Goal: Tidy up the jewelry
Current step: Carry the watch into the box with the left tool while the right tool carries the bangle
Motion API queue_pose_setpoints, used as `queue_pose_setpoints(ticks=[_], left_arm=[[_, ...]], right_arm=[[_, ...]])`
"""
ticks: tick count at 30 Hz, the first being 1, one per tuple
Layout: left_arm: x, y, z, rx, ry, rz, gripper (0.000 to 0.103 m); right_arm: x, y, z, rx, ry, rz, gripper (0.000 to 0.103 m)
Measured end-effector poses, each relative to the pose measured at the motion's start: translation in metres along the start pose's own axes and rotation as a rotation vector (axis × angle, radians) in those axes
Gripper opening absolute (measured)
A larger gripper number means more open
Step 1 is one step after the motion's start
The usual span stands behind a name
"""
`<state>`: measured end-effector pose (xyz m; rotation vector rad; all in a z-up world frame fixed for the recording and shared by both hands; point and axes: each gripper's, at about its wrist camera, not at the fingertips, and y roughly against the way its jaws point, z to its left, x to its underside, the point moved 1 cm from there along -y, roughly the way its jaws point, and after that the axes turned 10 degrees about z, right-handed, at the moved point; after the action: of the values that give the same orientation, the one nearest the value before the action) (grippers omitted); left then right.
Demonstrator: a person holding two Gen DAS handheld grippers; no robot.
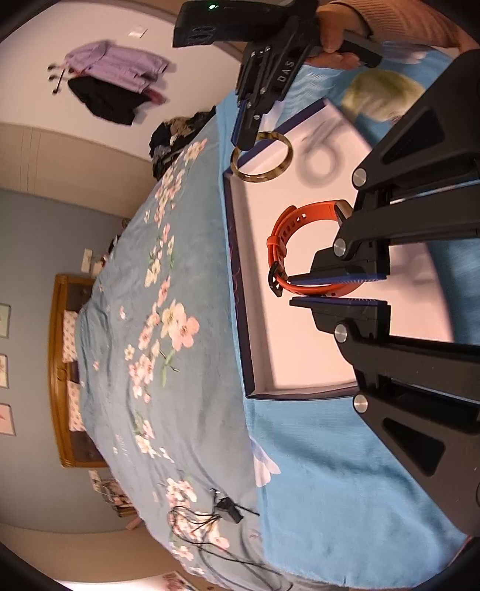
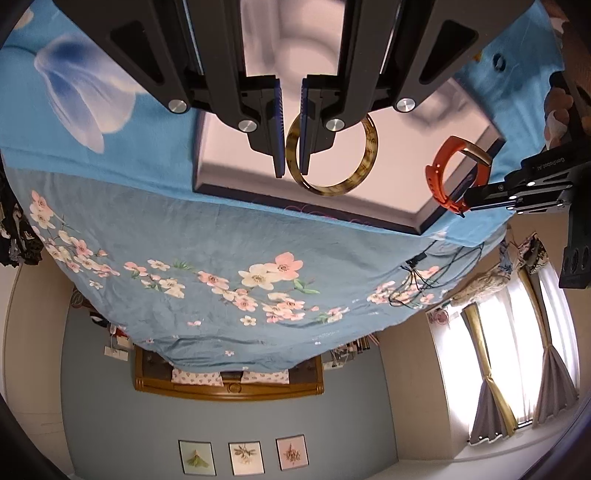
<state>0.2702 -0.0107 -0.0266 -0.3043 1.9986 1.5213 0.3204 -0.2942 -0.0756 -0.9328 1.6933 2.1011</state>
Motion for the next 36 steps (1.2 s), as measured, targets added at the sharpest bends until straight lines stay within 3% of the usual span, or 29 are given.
queue_pose_setpoints(ticks=[12, 21, 27, 30, 36], left_arm=[[-0.041, -0.070, 0.024, -0.005, 0.084, 0.062, 0.007], [-0.064, -0.114, 0.032, -0.016, 0.101, 0.197, 0.007], [-0.067, -0.127, 0.033, -0.042, 0.116, 0.246, 0.011], [-0.062, -0.122, 0.035, -0.048, 0.125, 0.230, 0.019], [-0.049, -0.097, 0.038, -0.045, 0.119, 0.145, 0.019]], right_arm=[[-0.023, -0.057, -0.005, 0.036, -0.037, 0.130, 0.006], [-0.033, -0.077, -0.013, 0.047, -0.067, 0.207, 0.006], [-0.033, -0.076, -0.016, 0.054, -0.103, 0.197, 0.010], [-0.030, -0.060, -0.015, 0.072, -0.095, 0.151, 0.028], [-0.016, -0.031, -0.027, 0.052, -0.123, 0.094, 0.028]])
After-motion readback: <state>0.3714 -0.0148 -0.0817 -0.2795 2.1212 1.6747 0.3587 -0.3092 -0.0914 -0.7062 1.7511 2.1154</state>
